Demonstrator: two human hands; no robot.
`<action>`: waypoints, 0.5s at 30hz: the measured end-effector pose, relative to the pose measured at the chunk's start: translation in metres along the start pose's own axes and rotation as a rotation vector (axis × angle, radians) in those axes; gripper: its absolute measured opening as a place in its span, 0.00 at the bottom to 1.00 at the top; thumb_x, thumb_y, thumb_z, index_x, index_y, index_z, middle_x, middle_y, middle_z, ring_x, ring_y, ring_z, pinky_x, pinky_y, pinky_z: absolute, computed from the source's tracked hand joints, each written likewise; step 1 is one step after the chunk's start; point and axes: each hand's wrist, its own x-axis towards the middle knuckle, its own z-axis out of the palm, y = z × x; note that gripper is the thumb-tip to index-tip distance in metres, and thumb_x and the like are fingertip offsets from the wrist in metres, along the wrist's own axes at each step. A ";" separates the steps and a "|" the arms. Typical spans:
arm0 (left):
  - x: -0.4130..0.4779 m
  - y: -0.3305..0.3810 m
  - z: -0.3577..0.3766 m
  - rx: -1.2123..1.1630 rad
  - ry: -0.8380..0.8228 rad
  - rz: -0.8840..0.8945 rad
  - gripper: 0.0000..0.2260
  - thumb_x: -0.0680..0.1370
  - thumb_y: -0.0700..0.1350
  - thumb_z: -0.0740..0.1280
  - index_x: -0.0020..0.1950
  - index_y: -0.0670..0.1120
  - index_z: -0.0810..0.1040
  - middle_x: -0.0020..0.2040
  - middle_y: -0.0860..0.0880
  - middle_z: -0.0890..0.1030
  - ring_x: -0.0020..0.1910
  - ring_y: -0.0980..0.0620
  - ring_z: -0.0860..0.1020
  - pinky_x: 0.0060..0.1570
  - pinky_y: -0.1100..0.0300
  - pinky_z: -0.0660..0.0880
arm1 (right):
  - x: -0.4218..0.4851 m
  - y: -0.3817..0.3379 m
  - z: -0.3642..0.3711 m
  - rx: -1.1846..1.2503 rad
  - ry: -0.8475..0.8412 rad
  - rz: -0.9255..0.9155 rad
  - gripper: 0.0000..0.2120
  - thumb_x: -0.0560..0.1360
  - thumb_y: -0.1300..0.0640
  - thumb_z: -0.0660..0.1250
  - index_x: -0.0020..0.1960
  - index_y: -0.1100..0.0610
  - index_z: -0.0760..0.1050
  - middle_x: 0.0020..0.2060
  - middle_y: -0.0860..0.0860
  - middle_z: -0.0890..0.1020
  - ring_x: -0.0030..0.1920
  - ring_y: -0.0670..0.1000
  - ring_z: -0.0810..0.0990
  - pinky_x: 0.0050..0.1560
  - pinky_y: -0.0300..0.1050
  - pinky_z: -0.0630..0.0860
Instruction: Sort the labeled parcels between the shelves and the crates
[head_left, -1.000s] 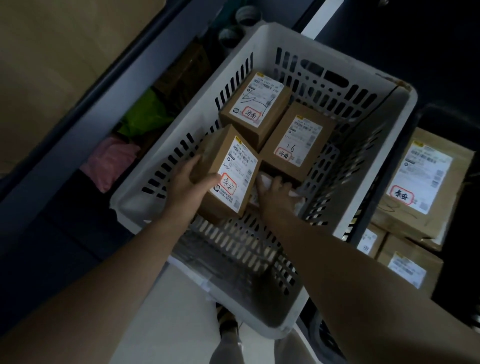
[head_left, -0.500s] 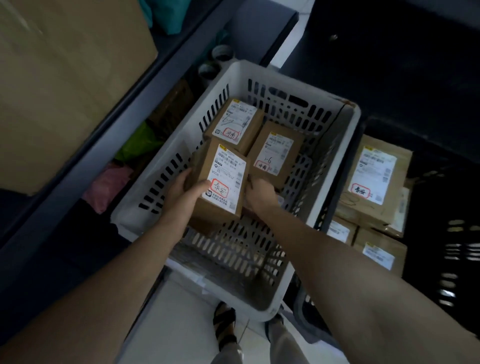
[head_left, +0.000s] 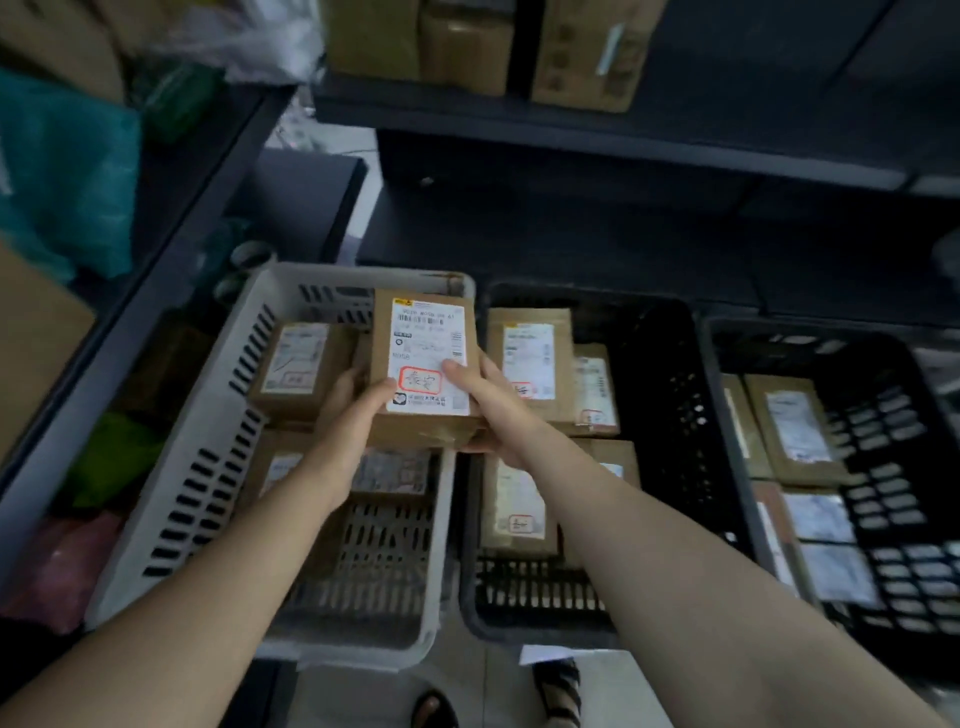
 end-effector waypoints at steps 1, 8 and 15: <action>0.001 0.002 0.015 0.072 -0.035 0.023 0.17 0.78 0.47 0.64 0.66 0.52 0.69 0.51 0.54 0.79 0.46 0.58 0.77 0.45 0.59 0.72 | -0.005 0.000 -0.017 -0.013 0.047 -0.007 0.32 0.71 0.38 0.69 0.72 0.39 0.62 0.57 0.47 0.82 0.58 0.53 0.80 0.58 0.61 0.76; 0.004 -0.013 0.103 0.450 -0.182 0.150 0.19 0.78 0.39 0.65 0.69 0.44 0.69 0.64 0.42 0.74 0.62 0.44 0.73 0.64 0.52 0.68 | -0.041 0.027 -0.137 0.057 0.272 -0.012 0.39 0.68 0.42 0.74 0.75 0.45 0.61 0.58 0.50 0.82 0.55 0.52 0.83 0.59 0.56 0.77; -0.009 -0.028 0.196 0.632 -0.223 0.185 0.16 0.78 0.40 0.65 0.65 0.44 0.74 0.61 0.45 0.75 0.54 0.49 0.75 0.55 0.60 0.69 | -0.076 0.038 -0.222 0.011 0.343 -0.060 0.38 0.72 0.46 0.73 0.76 0.48 0.58 0.60 0.50 0.81 0.56 0.51 0.82 0.58 0.52 0.78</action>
